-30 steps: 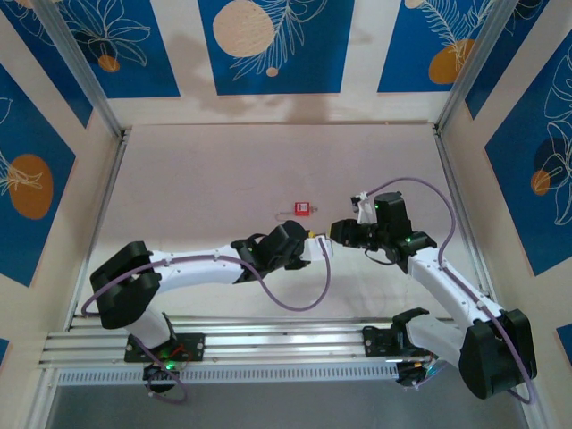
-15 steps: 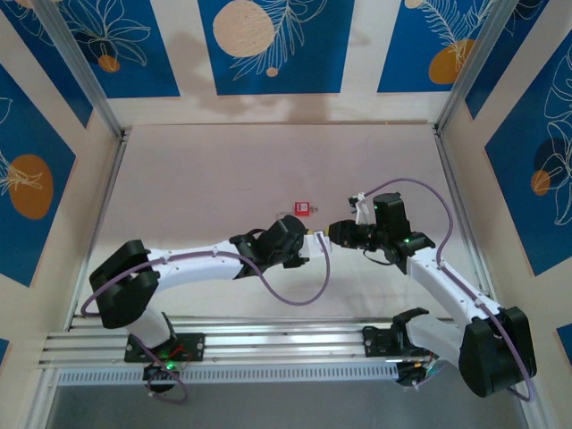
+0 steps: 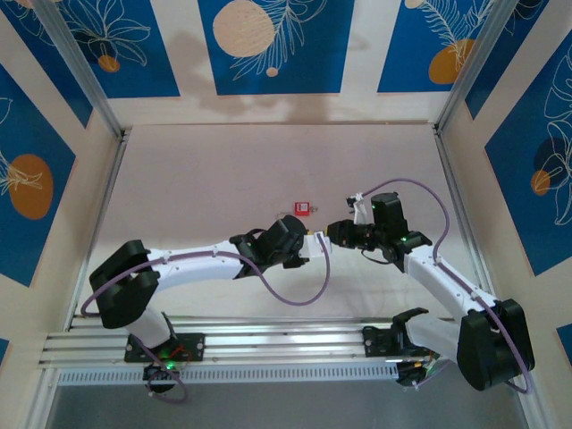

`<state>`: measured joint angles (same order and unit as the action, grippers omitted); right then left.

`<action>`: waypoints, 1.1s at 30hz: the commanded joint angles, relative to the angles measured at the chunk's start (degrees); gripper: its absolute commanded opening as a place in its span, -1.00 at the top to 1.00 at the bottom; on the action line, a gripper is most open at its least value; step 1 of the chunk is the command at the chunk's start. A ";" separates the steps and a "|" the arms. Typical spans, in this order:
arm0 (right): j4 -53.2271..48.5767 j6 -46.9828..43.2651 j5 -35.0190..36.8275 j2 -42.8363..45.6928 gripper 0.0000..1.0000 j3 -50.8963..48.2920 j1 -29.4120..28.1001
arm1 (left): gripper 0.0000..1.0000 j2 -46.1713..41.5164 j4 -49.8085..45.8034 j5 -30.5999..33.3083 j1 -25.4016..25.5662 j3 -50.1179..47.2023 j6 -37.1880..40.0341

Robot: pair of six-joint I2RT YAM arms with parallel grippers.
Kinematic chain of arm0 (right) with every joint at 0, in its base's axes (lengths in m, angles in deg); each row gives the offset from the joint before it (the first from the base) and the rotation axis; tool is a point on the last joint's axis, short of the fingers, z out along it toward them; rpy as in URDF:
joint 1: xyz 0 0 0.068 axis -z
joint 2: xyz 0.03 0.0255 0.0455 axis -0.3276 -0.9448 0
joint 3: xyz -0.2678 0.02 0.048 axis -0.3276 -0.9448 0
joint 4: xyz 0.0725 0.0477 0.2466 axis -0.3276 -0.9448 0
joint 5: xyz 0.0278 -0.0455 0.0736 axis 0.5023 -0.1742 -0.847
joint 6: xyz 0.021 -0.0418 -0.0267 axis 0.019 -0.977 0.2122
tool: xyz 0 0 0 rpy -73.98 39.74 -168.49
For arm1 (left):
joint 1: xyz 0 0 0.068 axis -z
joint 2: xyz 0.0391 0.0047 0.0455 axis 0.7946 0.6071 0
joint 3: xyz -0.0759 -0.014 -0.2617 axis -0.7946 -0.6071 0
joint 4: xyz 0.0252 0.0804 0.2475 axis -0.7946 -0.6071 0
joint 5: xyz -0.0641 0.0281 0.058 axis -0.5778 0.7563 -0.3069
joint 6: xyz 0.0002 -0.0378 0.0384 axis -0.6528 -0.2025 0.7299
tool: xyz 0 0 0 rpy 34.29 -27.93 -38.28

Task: Unlock with the key

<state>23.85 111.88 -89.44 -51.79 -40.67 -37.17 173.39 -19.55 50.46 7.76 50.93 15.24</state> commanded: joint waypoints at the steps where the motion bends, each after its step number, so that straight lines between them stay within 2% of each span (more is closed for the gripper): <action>1: 0.21 0.76 -0.81 0.81 0.71 -1.06 -0.34 | 0.87 0.38 -0.09 -1.05 -0.35 2.07 -0.70; 12: 1.26 0.78 -3.88 1.79 0.70 -1.74 -0.04 | 0.88 0.36 -0.22 -1.14 -0.35 2.13 -0.87; 27: 1.25 0.66 -3.97 0.38 0.67 -2.08 -0.37 | 0.89 0.23 -0.19 -1.05 -0.31 2.23 -0.89; 33: 1.90 0.84 -4.90 0.31 0.78 -2.20 -0.53 | 0.89 0.04 0.04 -1.32 -0.35 2.53 -1.17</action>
<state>25.38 112.64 -92.43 -50.93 -42.27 -37.17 173.50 -20.12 50.44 7.76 51.11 15.20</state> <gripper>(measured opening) 0.113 0.203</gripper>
